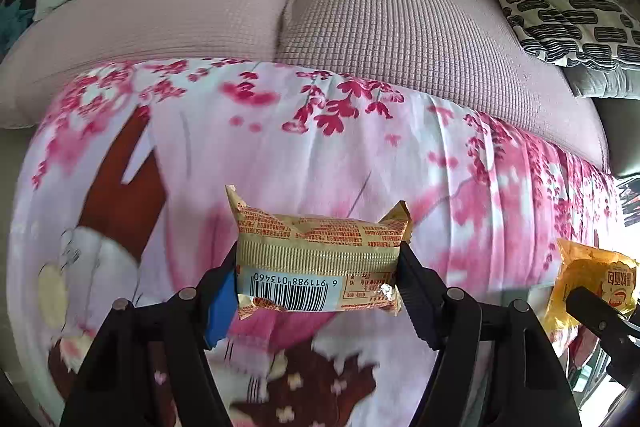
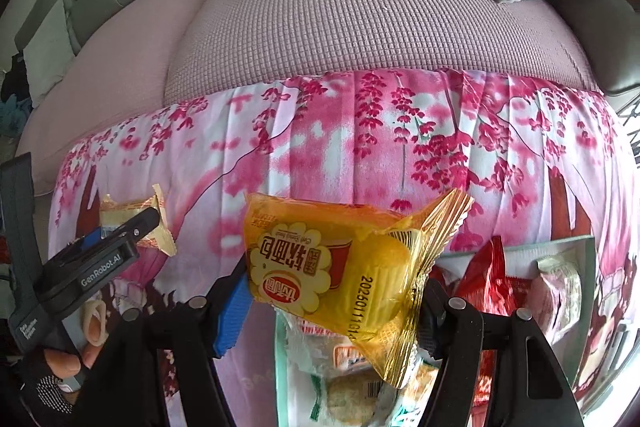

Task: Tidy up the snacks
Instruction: 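Carry both packets over the tray, then open both tools to drop the two packets into the tray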

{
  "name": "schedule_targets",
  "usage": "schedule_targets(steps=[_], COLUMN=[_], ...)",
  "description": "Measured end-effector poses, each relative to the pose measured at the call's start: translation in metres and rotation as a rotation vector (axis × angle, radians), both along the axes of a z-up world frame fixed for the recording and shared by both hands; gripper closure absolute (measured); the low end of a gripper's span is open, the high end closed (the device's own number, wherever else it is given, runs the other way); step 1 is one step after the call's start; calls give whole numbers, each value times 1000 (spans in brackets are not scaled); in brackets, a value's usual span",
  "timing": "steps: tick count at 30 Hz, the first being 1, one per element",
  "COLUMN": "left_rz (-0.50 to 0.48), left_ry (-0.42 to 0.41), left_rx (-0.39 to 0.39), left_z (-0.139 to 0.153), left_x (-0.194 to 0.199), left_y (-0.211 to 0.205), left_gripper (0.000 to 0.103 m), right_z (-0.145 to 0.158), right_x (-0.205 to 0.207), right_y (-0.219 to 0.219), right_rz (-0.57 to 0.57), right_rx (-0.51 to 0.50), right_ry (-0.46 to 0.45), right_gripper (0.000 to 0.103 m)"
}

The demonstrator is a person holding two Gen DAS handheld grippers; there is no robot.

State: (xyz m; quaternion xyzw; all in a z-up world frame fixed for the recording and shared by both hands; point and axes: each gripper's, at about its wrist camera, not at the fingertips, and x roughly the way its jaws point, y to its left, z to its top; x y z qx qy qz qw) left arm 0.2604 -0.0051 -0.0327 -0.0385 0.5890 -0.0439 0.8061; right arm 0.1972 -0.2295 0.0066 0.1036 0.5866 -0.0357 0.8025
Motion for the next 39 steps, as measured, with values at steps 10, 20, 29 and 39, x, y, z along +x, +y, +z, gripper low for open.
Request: schedule_targets(steps=[10, 20, 29, 39], left_rz=[7, -29, -175, -266], left_ry=[-87, -113, -84, -9], left_rx=[-21, -102, -131, -171], left_z=[46, 60, 57, 43], left_x=[-56, -112, -148, -168], left_y=[-8, -28, -88, -146], left_gripper=[30, 30, 30, 30], right_z=[16, 6, -15, -29], right_x=[-45, -81, -131, -163], right_y=[18, 26, -13, -48], right_rz=[43, 65, 7, -14], right_rx=[-9, -44, -38, -62], right_ry=[-13, 21, 93, 137], right_gripper=[33, 32, 32, 32])
